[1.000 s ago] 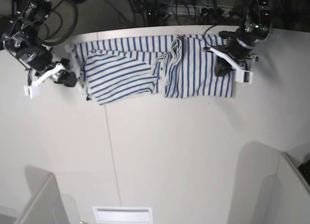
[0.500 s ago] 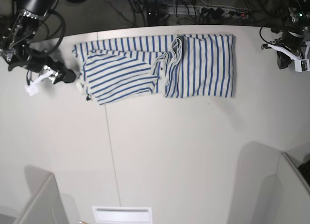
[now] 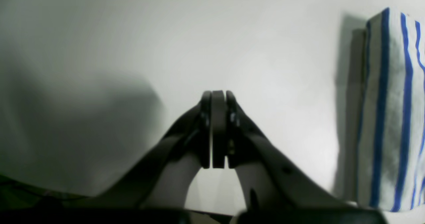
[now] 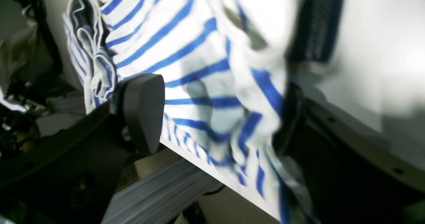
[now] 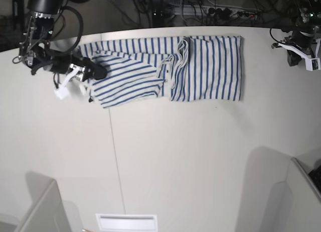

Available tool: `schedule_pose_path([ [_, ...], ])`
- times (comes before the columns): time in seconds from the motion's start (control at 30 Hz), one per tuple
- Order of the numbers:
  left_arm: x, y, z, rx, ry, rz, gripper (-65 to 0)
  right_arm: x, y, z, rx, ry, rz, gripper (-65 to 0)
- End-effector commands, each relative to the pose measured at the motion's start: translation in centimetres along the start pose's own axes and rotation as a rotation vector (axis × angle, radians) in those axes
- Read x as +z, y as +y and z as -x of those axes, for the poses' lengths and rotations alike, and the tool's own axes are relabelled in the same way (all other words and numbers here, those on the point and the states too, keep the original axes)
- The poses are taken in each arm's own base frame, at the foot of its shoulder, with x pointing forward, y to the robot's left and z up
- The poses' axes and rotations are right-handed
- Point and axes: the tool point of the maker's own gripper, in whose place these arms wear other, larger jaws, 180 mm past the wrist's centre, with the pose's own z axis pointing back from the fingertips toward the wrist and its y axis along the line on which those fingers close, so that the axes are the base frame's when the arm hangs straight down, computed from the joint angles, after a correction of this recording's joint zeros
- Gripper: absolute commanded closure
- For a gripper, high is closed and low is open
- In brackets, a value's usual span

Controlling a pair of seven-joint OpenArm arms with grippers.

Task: Fold the T-shirt properly
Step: 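Grasp the strip's other end with the right gripper and fold it onto the stack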

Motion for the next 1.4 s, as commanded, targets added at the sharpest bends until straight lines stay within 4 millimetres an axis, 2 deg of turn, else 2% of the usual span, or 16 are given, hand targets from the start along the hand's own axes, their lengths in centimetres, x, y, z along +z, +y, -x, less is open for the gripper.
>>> schedule_pose_path([
  [0.0,-0.3,-0.9,-1.0,-0.039,-0.025,0.025,0.0,-0.2,-0.8,1.4,0.010,0.069,0.051,-44.4],
  [0.1,-1.6,-2.6,-0.1,-0.115,0.014,0.036,0.0,-0.8,-0.3,1.7,0.026,0.083,0.042,-42.3],
  [0.2,-3.0,-3.9,1.0,-0.157,0.054,0.050,0.0,-1.1,-0.7,0.9,0.012,0.030,0.044,-33.6],
  [0.3,-3.7,-5.2,1.5,-0.177,0.065,0.058,0.0,-0.8,-2.3,0.7,-0.020,0.019,0.069,-21.8],
  [0.43,-4.3,-7.9,2.7,-0.273,0.101,0.098,0.0,-0.2,-2.4,-1.6,0.009,-0.008,0.085,0.0],
  [0.53,-4.9,-10.5,2.5,-0.300,0.094,0.151,0.0,1.0,-2.3,-4.3,0.040,-0.040,0.106,0.0],
  [0.63,-5.5,-13.0,1.8,-0.275,0.070,0.189,0.0,2.1,-2.4,-6.8,-0.025,-0.085,0.143,0.0],
  [0.77,-5.9,-17.8,1.0,-0.293,0.041,0.290,0.0,3.4,-1.6,-10.0,-0.078,-0.141,0.170,0.0],
  [0.8,-5.9,-19.1,0.8,-0.297,0.032,0.313,0.0,3.6,-1.0,-10.6,-0.046,-0.141,0.182,0.0],
  [0.87,-6.1,-20.5,0.3,-0.283,0.020,0.321,0.0,3.3,0.8,-11.2,0.058,-0.132,0.220,0.0],
  [0.97,-6.5,-22.1,-0.3,-0.272,0.010,0.324,0.0,3.0,3.0,-11.1,0.176,-0.123,0.296,0.0],
  [1.07,-7.1,-23.1,-0.1,-0.271,0.021,0.333,0.0,2.1,5.4,-9.9,0.253,-0.119,0.327,0.0],
  [1.27,-7.2,-23.4,0.2,-0.275,0.030,0.339,0.0,1.7,11.2,-7.0,0.320,-0.141,0.260,0.0],
  [1.37,-7.1,-23.3,0.2,-0.277,0.029,0.339,0.0,1.1,13.1,-5.1,0.310,-0.121,0.231,0.0],
])
